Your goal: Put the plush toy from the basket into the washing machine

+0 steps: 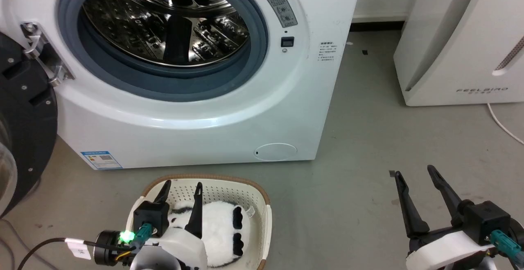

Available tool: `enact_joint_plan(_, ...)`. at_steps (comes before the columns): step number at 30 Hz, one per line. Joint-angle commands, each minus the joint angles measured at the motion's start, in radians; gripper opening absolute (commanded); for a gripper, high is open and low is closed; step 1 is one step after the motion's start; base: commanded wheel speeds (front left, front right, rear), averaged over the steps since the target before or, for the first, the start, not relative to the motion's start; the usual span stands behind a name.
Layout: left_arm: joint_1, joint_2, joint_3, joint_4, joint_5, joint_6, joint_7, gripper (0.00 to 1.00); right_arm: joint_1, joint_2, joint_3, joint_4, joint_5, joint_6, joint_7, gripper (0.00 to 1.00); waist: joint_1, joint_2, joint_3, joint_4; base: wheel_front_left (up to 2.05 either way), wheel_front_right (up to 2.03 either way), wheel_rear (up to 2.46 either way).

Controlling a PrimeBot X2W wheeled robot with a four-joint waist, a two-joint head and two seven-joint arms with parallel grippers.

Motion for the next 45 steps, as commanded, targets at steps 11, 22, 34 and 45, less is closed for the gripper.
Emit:
enact_joint_plan(11, -0.098, 0.014, -0.026, 0.138, -0.017, 0.001, -0.026, 1.0, -0.035, 0.0, 0.0, -0.022, 0.029, 0.0, -0.03, 1.0, -0.0001, 0.0, 0.088, -0.034, 0.0, 0.0, 0.0)
enact_joint_plan(22, -0.217, 0.041, -0.057, 0.295, -0.026, -0.01, -0.014, 1.0, -0.062, 0.0, 0.002, -0.038, 0.055, -0.001, -0.052, 1.0, -0.0001, 0.0, 0.195, -0.063, 0.0, 0.0, 0.0)
enact_joint_plan(34, -0.37, 0.087, -0.097, 0.498, -0.031, -0.017, 0.042, 1.0, -0.096, 0.0, 0.006, -0.054, 0.093, -0.001, -0.077, 1.0, -0.0001, 0.0, 0.329, -0.101, 0.0, 0.0, 0.0)
enact_joint_plan(45, -0.511, 0.15, -0.141, 0.679, -0.039, -0.049, 0.113, 1.0, -0.125, 0.0, 0.023, -0.066, 0.138, -0.001, -0.1, 1.0, -0.0001, 0.0, 0.465, -0.156, 0.0, 0.0, 0.0)
